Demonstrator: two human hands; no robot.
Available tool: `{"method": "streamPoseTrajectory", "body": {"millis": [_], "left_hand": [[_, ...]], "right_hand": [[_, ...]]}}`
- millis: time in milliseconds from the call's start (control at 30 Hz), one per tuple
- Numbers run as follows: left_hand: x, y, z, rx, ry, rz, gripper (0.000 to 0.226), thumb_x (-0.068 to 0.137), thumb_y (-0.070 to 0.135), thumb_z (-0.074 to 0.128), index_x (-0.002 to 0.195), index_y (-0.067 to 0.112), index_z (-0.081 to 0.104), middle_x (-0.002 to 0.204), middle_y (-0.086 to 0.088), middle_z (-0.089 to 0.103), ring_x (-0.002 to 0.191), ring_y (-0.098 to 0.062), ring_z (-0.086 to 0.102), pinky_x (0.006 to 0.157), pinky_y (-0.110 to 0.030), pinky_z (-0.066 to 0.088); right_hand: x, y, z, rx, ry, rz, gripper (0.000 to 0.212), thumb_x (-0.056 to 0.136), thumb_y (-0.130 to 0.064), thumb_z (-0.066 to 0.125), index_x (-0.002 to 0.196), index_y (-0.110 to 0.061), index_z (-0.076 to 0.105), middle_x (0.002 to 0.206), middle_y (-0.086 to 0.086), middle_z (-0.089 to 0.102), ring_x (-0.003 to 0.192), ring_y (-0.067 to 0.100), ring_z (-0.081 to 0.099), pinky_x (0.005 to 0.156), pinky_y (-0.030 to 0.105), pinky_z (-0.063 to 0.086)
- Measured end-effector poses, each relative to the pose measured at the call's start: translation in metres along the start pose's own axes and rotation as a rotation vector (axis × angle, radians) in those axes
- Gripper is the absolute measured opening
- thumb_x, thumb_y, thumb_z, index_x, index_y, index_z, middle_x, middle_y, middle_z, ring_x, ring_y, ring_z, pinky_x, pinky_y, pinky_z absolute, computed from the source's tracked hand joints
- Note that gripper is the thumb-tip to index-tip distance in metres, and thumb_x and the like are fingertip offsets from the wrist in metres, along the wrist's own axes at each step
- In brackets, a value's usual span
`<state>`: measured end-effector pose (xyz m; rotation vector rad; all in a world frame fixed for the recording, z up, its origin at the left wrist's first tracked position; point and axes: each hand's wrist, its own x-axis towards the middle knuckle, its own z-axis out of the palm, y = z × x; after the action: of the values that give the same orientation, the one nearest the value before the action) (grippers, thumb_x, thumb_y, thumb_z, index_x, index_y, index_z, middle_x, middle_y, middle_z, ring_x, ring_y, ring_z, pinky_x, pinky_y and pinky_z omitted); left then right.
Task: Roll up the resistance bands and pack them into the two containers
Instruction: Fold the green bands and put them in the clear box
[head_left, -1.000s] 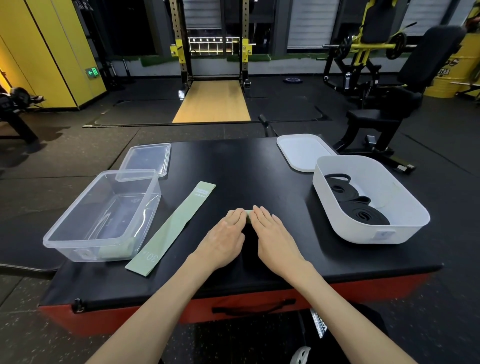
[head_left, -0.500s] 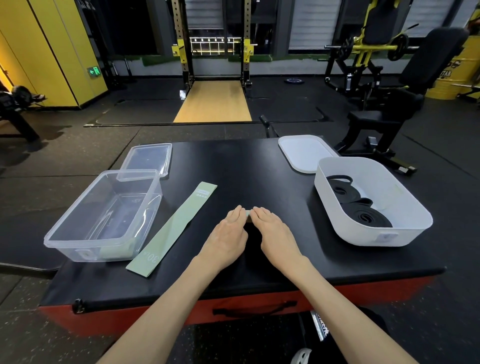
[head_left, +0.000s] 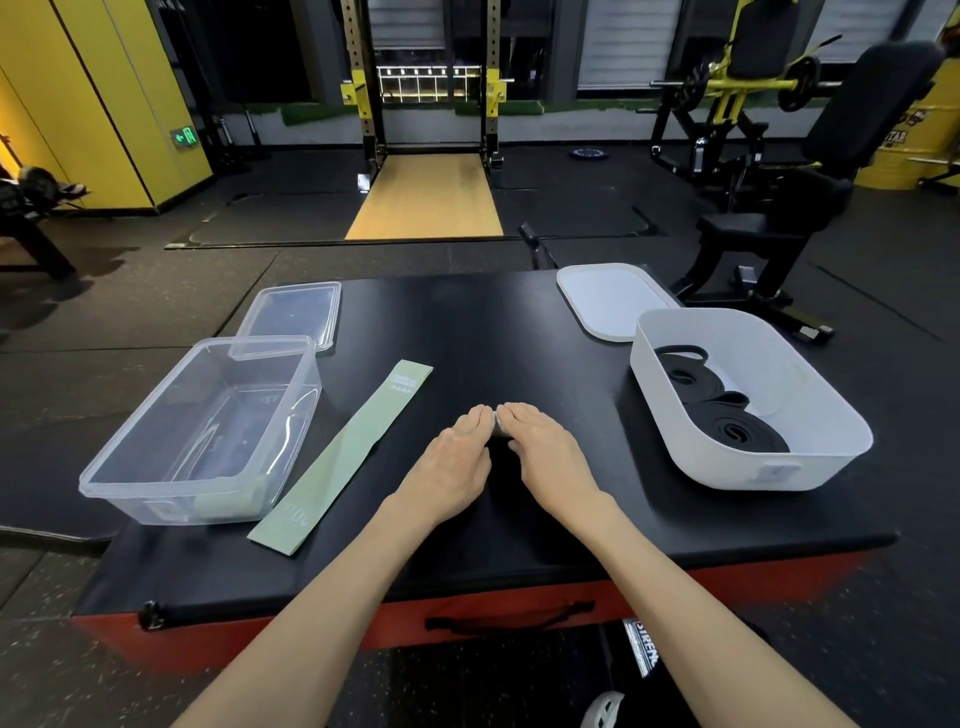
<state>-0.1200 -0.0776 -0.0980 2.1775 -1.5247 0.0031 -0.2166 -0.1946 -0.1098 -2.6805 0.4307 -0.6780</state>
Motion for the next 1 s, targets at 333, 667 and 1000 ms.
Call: {"method": "streamPoseTrajectory", "body": {"millis": [333,667,1000], "left_hand": [[0.000,0.008,0.000,-0.168,-0.008,-0.069,0.029,0.078,0.008,0.039,0.106,0.015,0.042,0.099,0.003,0.044,0.067,-0.025,0.046,0.069,-0.048,0.047],[-0.004,0.008,0.004,-0.250,0.005,-0.110,0.031,0.078,0.029,0.051,0.105,0.023,0.037,0.114,0.004,0.055,0.093,-0.021,0.059,0.081,-0.042,0.049],[-0.010,0.020,0.013,-0.310,0.260,-0.258,0.031,0.076,0.016,0.066,0.098,0.016,0.045,0.095,0.005,0.059,0.079,-0.018,0.056,0.067,-0.027,0.045]], "right_hand": [[0.014,0.004,0.005,-0.039,0.016,0.049,0.023,0.085,0.000,0.056,0.104,-0.011,0.063,0.097,0.003,0.067,0.080,0.030,0.062,0.068,0.042,0.051],[0.018,0.003,0.000,-0.097,0.074,-0.083,0.022,0.069,0.013,0.058,0.072,-0.008,0.055,0.066,-0.002,0.052,0.061,0.019,0.046,0.054,0.024,0.029],[0.019,-0.018,-0.013,-0.049,0.015,-0.095,0.029,0.069,0.010,0.052,0.065,-0.014,0.036,0.061,-0.003,0.040,0.055,0.022,0.038,0.055,0.029,0.026]]}}
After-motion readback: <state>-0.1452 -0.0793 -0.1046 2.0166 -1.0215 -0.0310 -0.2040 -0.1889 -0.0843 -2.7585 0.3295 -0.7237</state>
